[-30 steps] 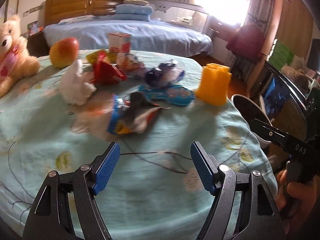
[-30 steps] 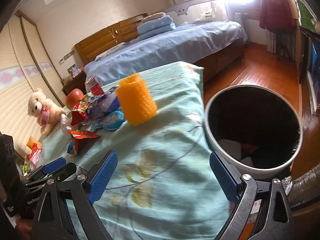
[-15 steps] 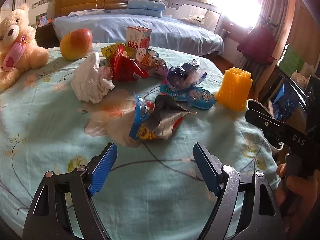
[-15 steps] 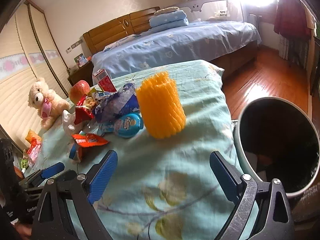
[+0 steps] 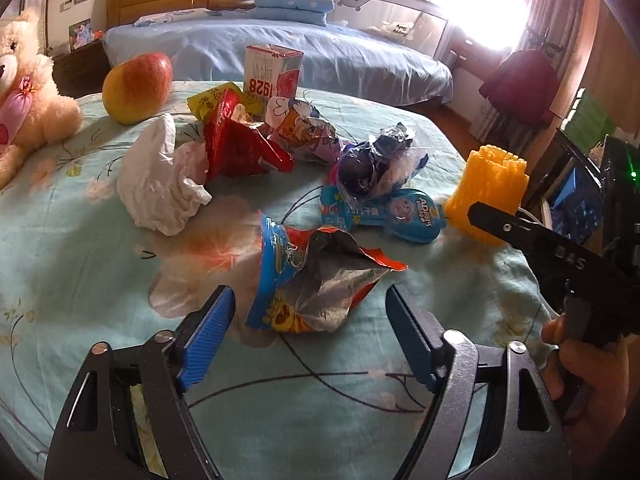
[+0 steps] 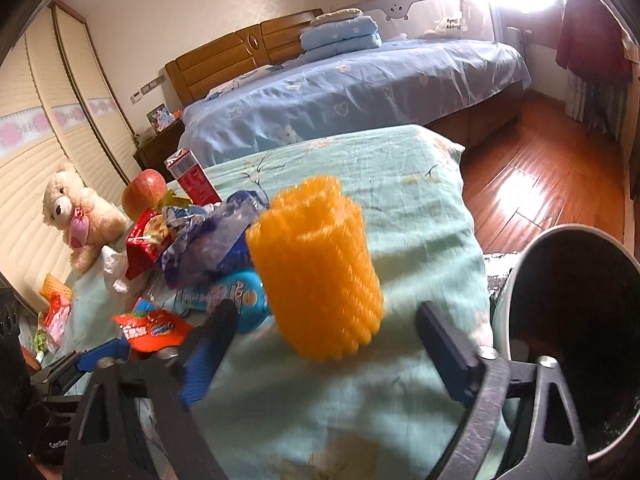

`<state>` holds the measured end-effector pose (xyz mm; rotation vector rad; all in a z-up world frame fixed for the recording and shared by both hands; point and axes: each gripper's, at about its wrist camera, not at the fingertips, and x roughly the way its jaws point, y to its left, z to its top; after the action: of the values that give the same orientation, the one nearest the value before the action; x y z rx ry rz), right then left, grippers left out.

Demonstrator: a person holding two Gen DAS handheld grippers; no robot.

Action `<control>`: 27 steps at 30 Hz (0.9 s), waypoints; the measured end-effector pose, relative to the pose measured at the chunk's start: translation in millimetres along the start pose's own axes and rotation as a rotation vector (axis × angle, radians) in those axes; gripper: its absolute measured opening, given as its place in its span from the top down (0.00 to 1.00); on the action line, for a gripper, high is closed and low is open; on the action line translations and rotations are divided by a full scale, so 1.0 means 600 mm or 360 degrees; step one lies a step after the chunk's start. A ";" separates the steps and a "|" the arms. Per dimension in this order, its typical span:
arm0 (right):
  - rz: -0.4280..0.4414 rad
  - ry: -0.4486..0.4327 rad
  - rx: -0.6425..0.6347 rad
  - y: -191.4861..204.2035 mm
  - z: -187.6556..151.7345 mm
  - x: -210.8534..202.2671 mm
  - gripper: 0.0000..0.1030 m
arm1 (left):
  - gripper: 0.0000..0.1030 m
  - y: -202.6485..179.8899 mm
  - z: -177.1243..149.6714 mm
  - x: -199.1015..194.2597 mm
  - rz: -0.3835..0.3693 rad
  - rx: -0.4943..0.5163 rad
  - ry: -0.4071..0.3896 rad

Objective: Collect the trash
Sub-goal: 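Grasp the blue-orange snack wrapper with the left tool while the right tool grasps the orange foam net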

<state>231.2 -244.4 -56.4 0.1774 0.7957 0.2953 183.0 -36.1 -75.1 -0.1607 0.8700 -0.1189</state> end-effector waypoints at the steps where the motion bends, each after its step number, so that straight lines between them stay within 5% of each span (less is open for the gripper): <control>1: 0.0007 0.0020 0.0005 -0.001 -0.001 0.004 0.42 | 0.41 -0.001 0.000 0.003 -0.0010 0.0004 0.0012; 2: 0.0010 0.0029 0.0010 -0.003 -0.002 0.006 0.53 | 0.52 0.000 0.000 0.007 -0.0020 0.0007 0.0028; 6: 0.0035 0.0020 0.0020 -0.005 -0.007 -0.001 0.64 | 0.75 -0.005 0.000 0.008 -0.0066 0.0033 0.0033; 27: 0.0019 -0.0135 0.0233 -0.081 -0.078 -0.128 0.67 | 0.80 -0.118 -0.019 -0.024 -0.0253 0.0242 0.0023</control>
<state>155.6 -313.2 -49.7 0.3304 0.7327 0.2389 162.5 -104.1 -58.4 -0.0866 0.8587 -0.3341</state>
